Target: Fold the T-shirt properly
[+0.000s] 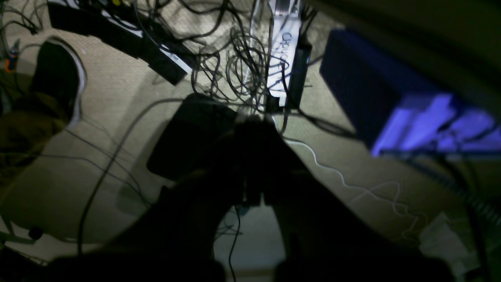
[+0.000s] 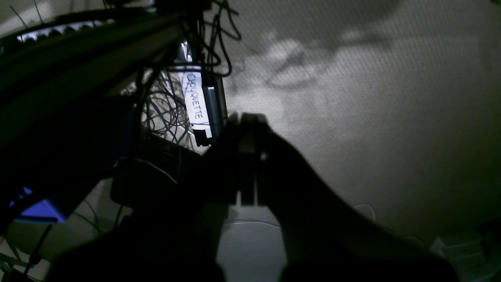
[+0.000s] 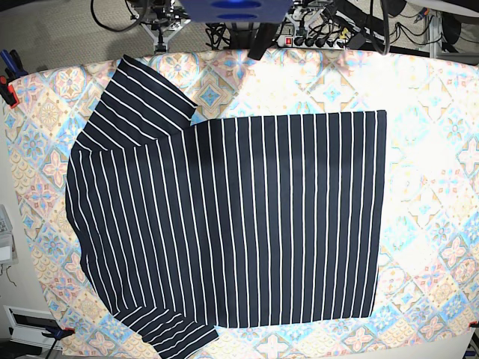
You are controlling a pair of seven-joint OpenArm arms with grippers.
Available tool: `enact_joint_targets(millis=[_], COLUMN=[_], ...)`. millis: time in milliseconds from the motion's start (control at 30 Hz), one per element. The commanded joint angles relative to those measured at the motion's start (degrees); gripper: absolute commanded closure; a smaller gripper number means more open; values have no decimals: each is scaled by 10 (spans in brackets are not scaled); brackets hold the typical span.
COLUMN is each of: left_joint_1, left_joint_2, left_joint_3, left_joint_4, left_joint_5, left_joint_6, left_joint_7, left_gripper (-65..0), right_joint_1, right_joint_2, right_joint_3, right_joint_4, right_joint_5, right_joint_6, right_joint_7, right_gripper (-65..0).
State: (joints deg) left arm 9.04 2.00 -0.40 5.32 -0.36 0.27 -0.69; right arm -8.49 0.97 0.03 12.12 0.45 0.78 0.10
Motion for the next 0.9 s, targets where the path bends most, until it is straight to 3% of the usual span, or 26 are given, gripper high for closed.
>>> enact_joint_targets(millis=[0,333,533,867], left_joint_1=[9,54,124,194], left_joint_2=[-5,-25,-41,-49], left_joint_3=[1,3,3,3], left_joint_4=[0,33,148,211], left_joint_5=[2,5,7,6], left_joint_6=[1,1,1,1], left_joint_7=[1,1,6,-26], left_gripper=[0,0,0,0], right_joint_1=[-11,-66,-123,-226], right_joint_2=[3,27,43,72], right_joint_3=[-1,-1,-1,4], right_joint_4=[0,14,91,239], right_joint_5=[1,0,0,0], right_joint_6=[-1,-1,-1,-2], right_joint_7=[0,3,-1,-1], right_gripper=[0,0,0,0])
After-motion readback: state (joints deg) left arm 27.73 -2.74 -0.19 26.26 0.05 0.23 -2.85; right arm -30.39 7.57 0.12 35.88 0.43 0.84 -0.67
